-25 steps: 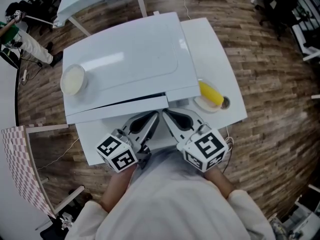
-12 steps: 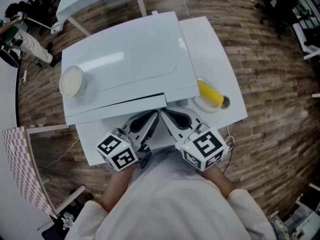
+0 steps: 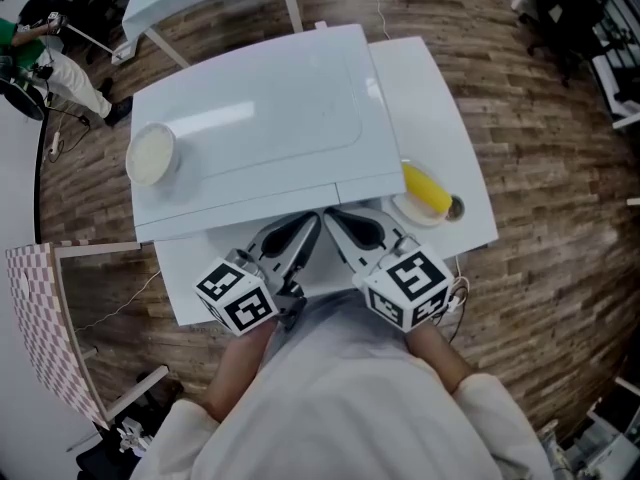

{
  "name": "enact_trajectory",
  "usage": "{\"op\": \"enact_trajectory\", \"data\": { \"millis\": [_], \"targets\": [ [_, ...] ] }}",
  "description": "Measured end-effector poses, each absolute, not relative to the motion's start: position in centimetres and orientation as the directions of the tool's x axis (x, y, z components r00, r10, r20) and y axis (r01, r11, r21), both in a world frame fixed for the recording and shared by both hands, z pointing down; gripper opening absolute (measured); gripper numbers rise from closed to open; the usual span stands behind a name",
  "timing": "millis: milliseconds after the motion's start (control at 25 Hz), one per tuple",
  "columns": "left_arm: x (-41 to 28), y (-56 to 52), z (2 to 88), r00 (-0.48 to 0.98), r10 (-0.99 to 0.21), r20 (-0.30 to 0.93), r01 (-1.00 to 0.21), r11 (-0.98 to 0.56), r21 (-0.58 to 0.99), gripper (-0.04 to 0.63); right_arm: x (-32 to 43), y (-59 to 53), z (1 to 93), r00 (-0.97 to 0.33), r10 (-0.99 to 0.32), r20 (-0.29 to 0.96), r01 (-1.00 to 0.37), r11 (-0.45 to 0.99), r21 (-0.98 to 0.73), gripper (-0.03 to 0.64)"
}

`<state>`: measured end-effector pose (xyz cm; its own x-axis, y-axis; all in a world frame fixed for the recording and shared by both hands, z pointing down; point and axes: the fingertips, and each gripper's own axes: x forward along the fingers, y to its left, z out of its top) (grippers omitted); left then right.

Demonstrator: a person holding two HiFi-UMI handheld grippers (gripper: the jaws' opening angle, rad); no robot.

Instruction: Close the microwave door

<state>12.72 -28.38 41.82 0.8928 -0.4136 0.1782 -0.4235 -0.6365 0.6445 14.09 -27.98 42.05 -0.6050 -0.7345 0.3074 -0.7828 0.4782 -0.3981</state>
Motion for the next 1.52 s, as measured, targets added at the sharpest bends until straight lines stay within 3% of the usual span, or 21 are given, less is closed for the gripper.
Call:
{"op": "enact_trajectory", "data": {
  "millis": [1080,1520],
  "targets": [
    [6.5,-22.9,39.2,0.880,-0.450,0.151,-0.446,-0.675,0.588,0.017,14.0,-21.1,39.1,-0.409,-0.864,0.293,-0.881,0.290,-0.375,0.023],
    [1.7,-18.8,37.7,0.879,-0.462,0.118,-0.435,-0.676,0.595,0.017,10.0,-15.5,35.7,-0.442,-0.859,0.258,-0.873,0.347,-0.343,0.023]
  ]
}}
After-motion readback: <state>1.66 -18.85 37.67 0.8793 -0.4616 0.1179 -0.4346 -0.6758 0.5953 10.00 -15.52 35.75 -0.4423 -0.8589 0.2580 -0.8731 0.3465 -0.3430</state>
